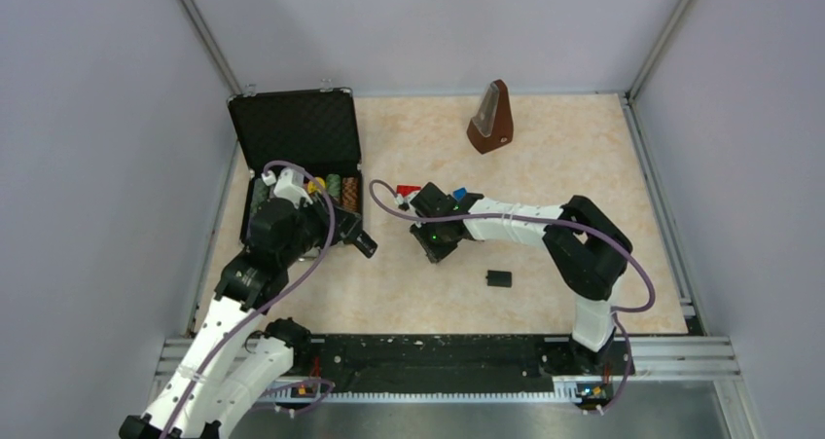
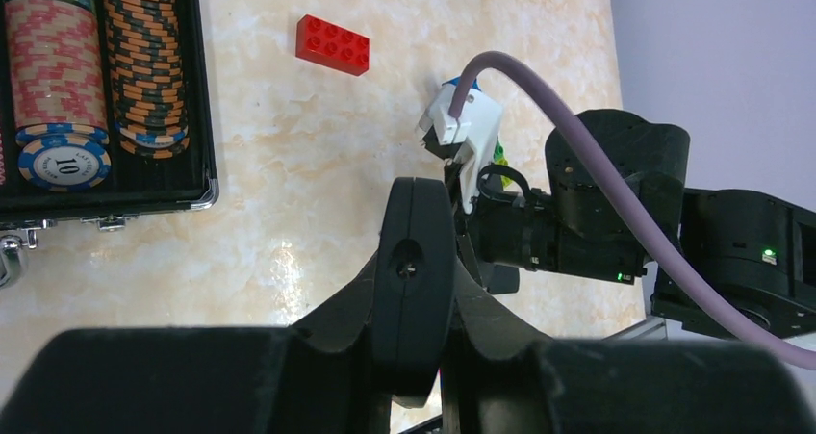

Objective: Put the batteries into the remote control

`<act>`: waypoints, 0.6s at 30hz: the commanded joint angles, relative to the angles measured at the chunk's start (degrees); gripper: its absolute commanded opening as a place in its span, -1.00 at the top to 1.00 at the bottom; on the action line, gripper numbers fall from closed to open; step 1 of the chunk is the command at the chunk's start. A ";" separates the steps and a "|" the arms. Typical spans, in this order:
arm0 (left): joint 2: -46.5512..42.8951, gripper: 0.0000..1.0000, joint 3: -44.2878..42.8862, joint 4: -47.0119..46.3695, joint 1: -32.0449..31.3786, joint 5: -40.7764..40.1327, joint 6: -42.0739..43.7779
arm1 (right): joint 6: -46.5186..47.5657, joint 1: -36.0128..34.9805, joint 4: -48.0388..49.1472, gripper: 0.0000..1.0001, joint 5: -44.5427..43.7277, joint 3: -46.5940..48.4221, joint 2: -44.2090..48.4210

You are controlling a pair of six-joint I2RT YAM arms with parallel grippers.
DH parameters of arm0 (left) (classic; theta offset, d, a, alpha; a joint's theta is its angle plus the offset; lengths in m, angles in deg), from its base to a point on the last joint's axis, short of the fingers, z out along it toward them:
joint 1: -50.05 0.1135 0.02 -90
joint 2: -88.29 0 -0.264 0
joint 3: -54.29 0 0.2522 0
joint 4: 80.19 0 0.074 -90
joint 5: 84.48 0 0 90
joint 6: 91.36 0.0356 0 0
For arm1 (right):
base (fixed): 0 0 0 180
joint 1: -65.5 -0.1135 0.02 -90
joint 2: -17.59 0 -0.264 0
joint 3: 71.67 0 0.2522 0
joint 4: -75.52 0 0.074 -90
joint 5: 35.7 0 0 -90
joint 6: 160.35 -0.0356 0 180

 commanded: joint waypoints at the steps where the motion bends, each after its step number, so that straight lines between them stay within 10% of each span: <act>1: -0.02 1.00 0.07 -3.53 1.75 3.14 -1.13 | 0.52 -0.36 0.48 0.76 -0.94 1.88 -0.94; 18: 11.67 1.00 8.99 -30.30 2.14 31.04 -6.80 | -8.06 2.78 -9.54 1.00 4.11 -2.78 22.13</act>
